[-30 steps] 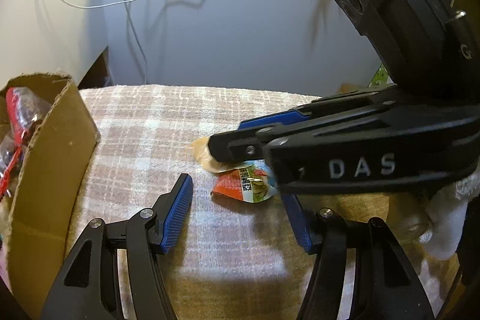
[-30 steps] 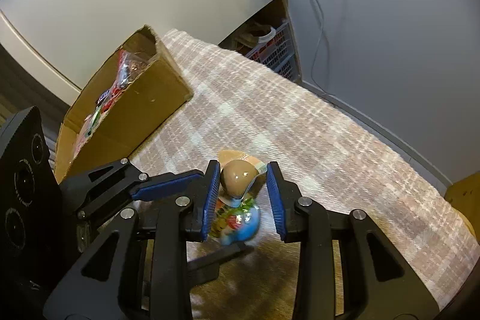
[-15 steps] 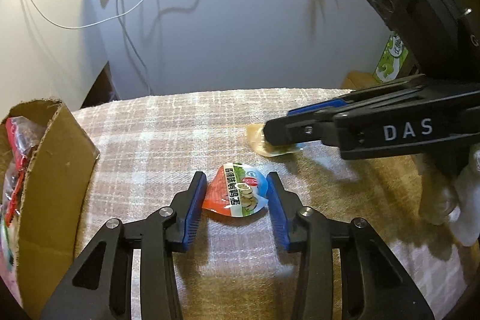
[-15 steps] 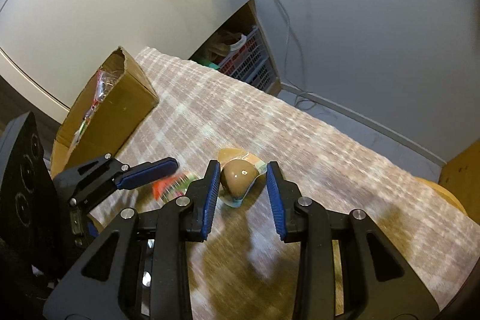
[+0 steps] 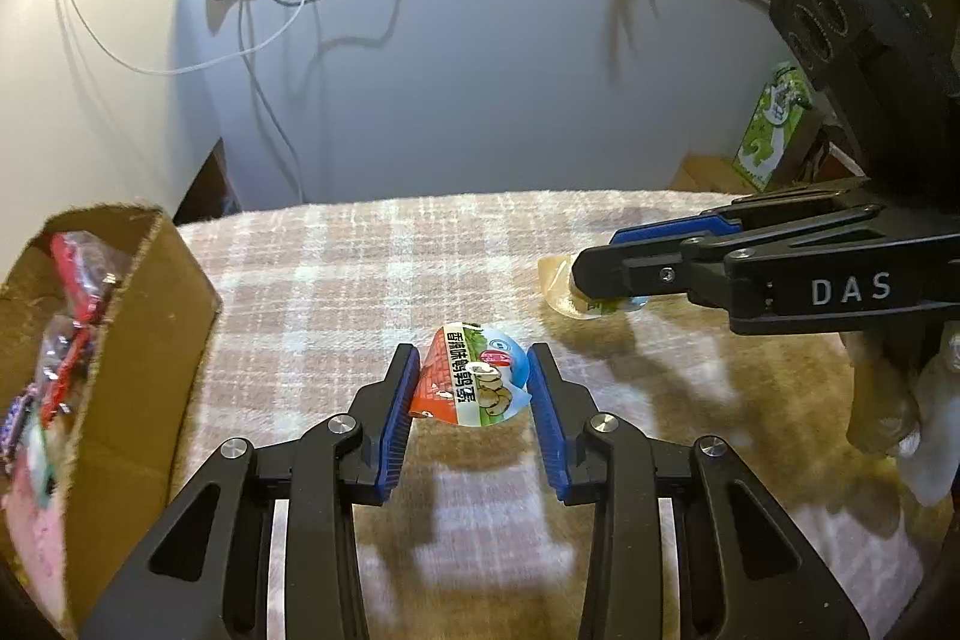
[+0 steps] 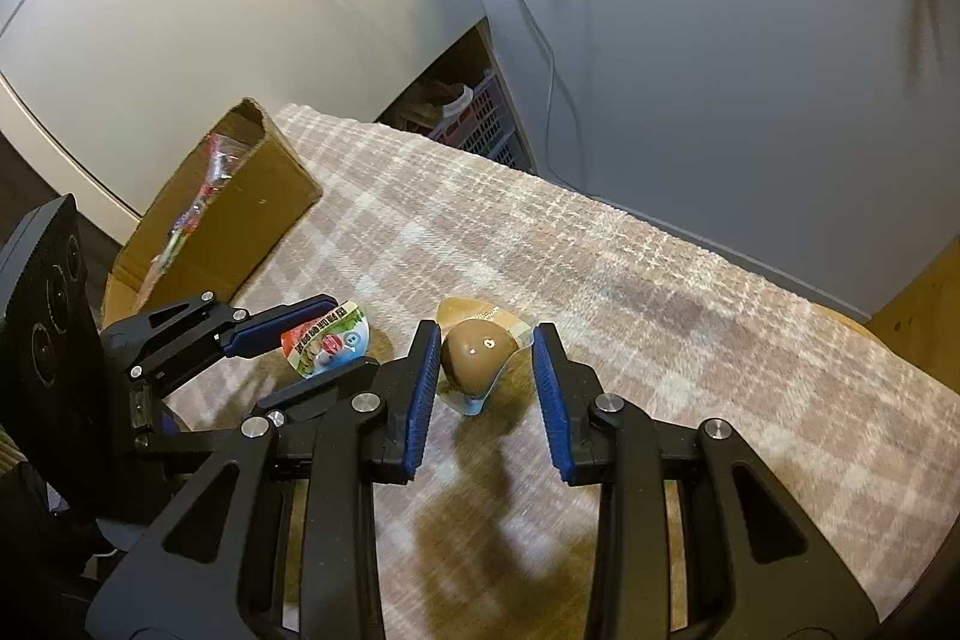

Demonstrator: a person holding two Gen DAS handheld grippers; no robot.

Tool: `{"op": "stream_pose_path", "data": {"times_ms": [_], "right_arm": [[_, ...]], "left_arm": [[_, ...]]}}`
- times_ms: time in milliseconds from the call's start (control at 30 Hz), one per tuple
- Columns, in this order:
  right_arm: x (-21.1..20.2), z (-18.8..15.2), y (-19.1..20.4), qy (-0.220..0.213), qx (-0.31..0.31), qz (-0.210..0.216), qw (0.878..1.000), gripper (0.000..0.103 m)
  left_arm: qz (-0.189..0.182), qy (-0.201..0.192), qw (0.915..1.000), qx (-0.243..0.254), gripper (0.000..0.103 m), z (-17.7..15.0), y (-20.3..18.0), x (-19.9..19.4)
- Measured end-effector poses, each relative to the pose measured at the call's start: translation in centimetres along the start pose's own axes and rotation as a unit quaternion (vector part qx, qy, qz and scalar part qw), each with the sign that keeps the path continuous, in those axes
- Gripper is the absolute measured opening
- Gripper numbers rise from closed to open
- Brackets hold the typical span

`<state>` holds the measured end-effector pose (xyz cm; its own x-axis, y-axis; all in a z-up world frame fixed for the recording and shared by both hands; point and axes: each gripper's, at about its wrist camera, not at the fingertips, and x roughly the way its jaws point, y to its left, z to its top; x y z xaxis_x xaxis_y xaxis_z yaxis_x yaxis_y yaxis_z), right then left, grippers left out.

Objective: Organize snacks
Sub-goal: 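Grasp the colourful packet with the left tool while the right tool grasps the brown chocolate egg, then carry the packet with the left tool and the egg with the right tool to the box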

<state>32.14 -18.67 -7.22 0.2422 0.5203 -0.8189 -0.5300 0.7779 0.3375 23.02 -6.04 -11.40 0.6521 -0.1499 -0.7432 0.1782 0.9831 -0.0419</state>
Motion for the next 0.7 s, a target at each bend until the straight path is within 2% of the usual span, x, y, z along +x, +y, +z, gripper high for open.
{"op": "stream_pose_path", "data": {"times_ms": [467,700], "right_arm": [[-5.6,-1.4,4.6,-0.037,-0.022,-0.018,0.999,0.033],[-6.9,-1.4,8.1,-0.051,-0.039,-0.017,0.998,0.033]], "left_arm": [[-0.004,-0.062,0.998,-0.007,0.035,-0.1,0.2,-7.9],[0.001,-0.088,0.996,-0.012,0.035,-0.7,1.4,-11.2]]}}
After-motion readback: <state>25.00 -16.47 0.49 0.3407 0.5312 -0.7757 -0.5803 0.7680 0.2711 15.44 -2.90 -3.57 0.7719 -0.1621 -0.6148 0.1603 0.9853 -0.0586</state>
